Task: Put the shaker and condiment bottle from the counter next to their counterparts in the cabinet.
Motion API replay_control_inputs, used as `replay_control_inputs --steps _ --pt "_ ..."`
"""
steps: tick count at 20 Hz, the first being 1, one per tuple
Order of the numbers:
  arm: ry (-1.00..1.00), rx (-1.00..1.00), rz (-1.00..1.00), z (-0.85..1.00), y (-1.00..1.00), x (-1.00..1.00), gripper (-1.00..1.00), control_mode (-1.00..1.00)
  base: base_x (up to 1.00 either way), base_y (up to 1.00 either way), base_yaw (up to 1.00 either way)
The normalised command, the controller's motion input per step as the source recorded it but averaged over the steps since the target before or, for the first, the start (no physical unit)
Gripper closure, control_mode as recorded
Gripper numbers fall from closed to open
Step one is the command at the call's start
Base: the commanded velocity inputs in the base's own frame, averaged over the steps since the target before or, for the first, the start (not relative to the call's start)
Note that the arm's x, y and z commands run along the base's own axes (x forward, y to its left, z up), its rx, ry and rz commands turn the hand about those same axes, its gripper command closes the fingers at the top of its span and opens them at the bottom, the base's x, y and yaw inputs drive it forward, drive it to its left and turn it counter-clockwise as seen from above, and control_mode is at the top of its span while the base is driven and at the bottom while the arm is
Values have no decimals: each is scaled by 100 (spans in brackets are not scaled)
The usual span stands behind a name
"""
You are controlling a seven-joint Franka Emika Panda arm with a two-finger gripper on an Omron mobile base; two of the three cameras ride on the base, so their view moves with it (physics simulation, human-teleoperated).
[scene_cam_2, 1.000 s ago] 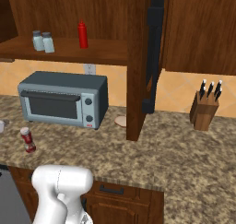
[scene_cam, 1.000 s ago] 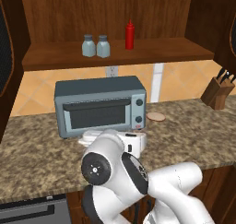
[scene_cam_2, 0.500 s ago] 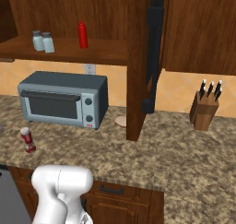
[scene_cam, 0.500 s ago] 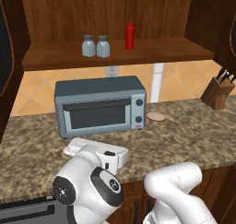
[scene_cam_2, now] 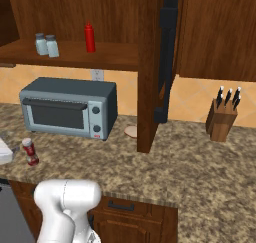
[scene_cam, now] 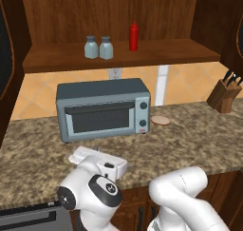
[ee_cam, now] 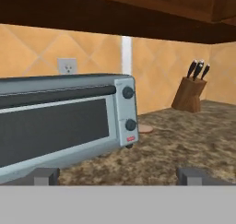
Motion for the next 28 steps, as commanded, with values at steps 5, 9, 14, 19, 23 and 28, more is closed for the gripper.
replay_control_inputs --steps 5,9,14,19,23,28 --pt "-7 0 -31 -47 58 25 -100 -100 0 0 0" --pt "-14 0 -16 -18 86 27 -100 -100 0 0 0" --pt "-9 1 -14 -32 18 46 -100 -100 0 0 0" --pt "-1 5 -23 -51 -2 22 -100 -100 0 0 0" --pt "-3 4 -4 -32 4 14 -100 -100 0 0 0" --pt "0 8 0 -24 -1 38 -100 -100 0 0 0"
